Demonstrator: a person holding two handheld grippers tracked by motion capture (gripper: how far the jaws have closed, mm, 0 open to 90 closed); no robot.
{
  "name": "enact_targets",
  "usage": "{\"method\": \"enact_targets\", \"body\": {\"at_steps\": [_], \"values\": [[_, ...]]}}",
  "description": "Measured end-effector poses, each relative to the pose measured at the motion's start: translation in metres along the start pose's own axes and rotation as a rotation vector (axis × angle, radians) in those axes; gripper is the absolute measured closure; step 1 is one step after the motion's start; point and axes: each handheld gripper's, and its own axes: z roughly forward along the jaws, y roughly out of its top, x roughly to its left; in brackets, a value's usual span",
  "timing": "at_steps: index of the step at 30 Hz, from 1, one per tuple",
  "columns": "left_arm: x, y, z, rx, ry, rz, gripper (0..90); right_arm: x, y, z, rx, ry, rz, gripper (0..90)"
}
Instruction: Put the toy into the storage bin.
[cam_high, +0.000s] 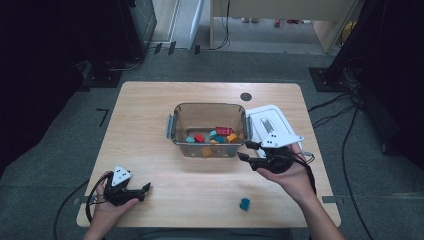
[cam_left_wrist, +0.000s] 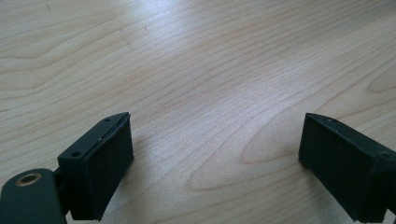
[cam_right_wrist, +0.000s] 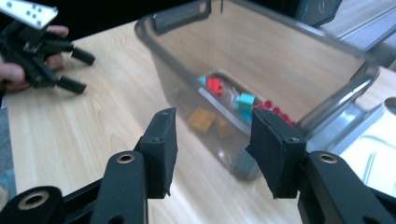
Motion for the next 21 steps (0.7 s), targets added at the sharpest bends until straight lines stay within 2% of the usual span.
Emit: {"method": "enact_targets", "body": {"at_steps": [6, 21], "values": [[0.0, 0.0, 0.0, 0.002, 0.0, 0.002, 10.0, 0.008, -0.025, -0.004, 0.009, 0.02, 0.007, 52.2], [0.0, 0.0, 0.0, 0.003, 0.001, 0.002, 10.0, 0.022, -0.087, 0.003, 0.058, 0.086, 0.038, 51.9]]}}
